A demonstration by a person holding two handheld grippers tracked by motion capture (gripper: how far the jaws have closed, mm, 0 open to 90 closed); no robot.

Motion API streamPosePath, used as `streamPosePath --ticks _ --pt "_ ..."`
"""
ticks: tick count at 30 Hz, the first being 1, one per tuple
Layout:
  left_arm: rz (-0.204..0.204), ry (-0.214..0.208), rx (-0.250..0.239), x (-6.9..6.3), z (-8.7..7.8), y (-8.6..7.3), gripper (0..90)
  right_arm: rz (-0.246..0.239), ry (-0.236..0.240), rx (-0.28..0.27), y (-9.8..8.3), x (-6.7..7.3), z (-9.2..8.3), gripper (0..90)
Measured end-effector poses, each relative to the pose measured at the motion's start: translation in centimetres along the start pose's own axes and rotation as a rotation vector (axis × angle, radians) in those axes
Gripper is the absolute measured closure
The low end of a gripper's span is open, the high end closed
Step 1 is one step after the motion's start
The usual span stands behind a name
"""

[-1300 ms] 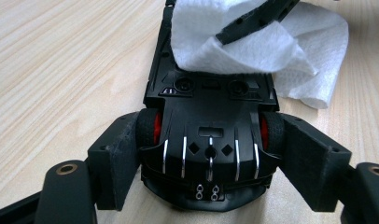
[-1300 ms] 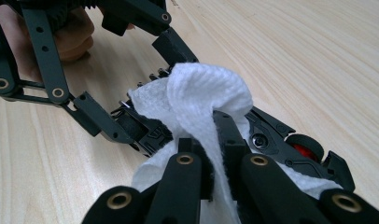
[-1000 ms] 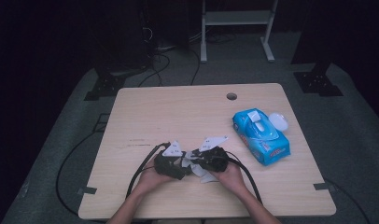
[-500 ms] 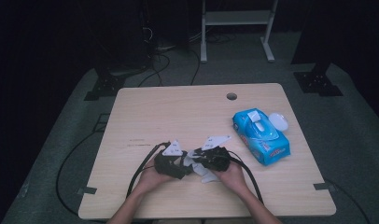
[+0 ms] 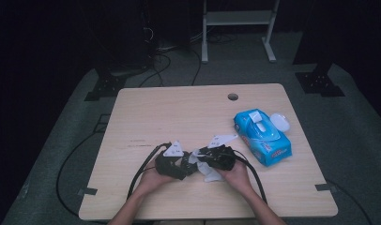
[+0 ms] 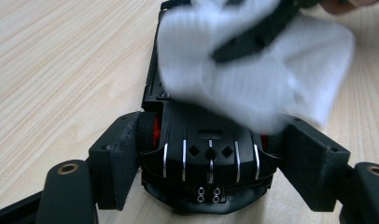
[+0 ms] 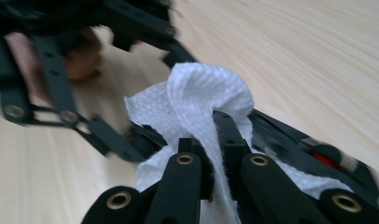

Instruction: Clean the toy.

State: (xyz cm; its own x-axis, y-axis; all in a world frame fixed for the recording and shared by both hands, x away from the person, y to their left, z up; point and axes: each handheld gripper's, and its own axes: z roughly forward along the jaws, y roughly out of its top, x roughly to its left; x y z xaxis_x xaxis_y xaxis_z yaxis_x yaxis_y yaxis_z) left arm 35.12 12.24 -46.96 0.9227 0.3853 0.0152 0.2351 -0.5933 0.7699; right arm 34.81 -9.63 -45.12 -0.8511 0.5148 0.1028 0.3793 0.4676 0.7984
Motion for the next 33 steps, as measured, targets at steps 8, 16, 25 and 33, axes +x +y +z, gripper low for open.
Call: streamPosePath --ticks 8,16,25,33 --pt "0.002 -0.001 -0.003 0.0 -0.1 0.0 26.2 -0.009 -0.018 0.015 1.0 0.0 0.9 87.6" --pt "0.002 0.002 0.0 0.0 -0.1 0.1 26.1 -0.016 0.019 0.011 1.9 0.9 2.1 87.6" --pt "0.009 0.001 -0.005 0.0 -0.2 0.2 26.2 0.026 -0.079 0.036 1.5 -1.7 0.9 87.7" --pt "0.011 0.004 0.003 0.0 -0.1 0.1 26.2 -0.01 -0.043 0.039 2.3 -0.2 2.0 87.7"
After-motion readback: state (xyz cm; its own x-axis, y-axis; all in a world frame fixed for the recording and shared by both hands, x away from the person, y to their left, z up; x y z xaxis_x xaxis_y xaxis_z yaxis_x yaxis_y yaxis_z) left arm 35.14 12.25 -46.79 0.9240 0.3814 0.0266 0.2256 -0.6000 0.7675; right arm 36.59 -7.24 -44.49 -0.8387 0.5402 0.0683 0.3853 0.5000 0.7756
